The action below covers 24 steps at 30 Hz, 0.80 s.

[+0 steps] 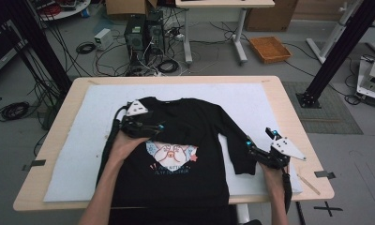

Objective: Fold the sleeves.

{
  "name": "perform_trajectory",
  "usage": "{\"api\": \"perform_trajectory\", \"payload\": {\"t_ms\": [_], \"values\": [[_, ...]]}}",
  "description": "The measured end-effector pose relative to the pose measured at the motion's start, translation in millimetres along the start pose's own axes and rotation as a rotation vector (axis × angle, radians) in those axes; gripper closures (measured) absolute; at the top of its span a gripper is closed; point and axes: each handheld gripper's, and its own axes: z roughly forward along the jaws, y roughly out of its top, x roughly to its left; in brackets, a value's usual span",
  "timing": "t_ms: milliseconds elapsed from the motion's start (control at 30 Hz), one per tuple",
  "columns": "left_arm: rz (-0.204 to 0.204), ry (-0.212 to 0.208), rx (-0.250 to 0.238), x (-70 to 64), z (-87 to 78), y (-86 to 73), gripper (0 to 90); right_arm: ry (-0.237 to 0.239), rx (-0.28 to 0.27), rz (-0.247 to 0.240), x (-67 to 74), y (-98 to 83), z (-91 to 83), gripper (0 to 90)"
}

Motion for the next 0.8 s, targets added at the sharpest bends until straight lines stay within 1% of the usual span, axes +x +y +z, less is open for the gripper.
{"api": "perform_trajectory", "payload": {"t_ms": [33,100,133,167,200,267,300,333,367,400,500,533,567,633,667,700,733,767,800], "values": [[0.0,0.0,0.0,0.0,0.0,0.0,33.5,0.0,0.0,0.0,0.0,0.0,0.0,20.7],[-0.047,0.003,-0.005,11.7,-14.3,-6.2,33.5,0.002,0.005,0.003,0.4,0.2,0.4,20.7],[-0.072,0.019,-0.014,20.4,-27.2,-12.7,33.6,0.006,0.011,0.003,0.3,0.3,0.8,20.7],[-0.072,0.019,-0.014,20.4,-27.2,-12.7,33.5,0.006,0.011,0.003,0.3,0.3,0.8,20.7],[-0.075,0.033,-0.013,24.6,-33.2,-16.7,33.5,0.007,0.014,-0.001,0.5,0.4,0.8,20.7],[-0.094,0.068,-0.017,33.0,-44.4,-26.3,33.2,0.008,0.013,-0.005,0.5,0.6,1.5,20.7],[-0.101,0.086,-0.029,37.0,-49.6,-31.9,33.2,0.008,0.013,-0.005,0.5,0.6,1.5,20.7],[-0.11,0.095,-0.036,40.6,-55.2,-38.1,33.1,0.009,0.018,-0.006,0.3,0.8,1.7,20.7],[-0.115,0.099,-0.05,43.9,-60.5,-44.7,33.1,0.009,0.02,-0.017,0.4,1.0,2.2,20.7],[-0.117,0.103,-0.062,46.7,-65.6,-51.3,33.1,0.009,0.02,-0.017,0.4,1.0,2.2,20.7],[-0.119,0.139,-0.112,50.5,-79.2,-67.7,33.1,0.003,0.02,-0.034,3.0,1.1,2.2,20.8],[-0.116,0.147,-0.12,51.8,-82.8,-71.7,33.5,0.002,0.028,-0.033,2.7,1.4,2.8,20.8],[-0.109,0.159,-0.12,53.4,-85.8,-75.3,33.5,0.005,0.032,-0.026,2.6,1.6,2.9,20.8],[-0.106,0.179,-0.12,56.3,-90.4,-80.9,33.5,0.007,0.034,-0.024,1.7,1.7,3.1,20.8],[-0.114,0.176,-0.131,58.2,-92.1,-83.4,33.5,0.021,0.033,-0.01,-0.3,2.0,3.5,20.8],[-0.129,0.168,-0.148,59.6,-93.7,-85.9,33.5,0.021,0.033,-0.01,-0.3,2.0,3.5,20.8],[-0.137,0.154,-0.169,61.0,-95.2,-88.5,33.5,0.031,0.035,0.003,-0.9,2.0,3.0,20.9],[-0.151,0.142,-0.181,62.1,-96.6,-90.9,33.5,0.049,0.036,0.015,-2.4,2.2,2.5,22.7],[-0.162,0.146,-0.183,63.3,-97.7,-92.8,33.5,0.088,0.046,0.04,-5.0,2.9,0.3,24.3]]}}
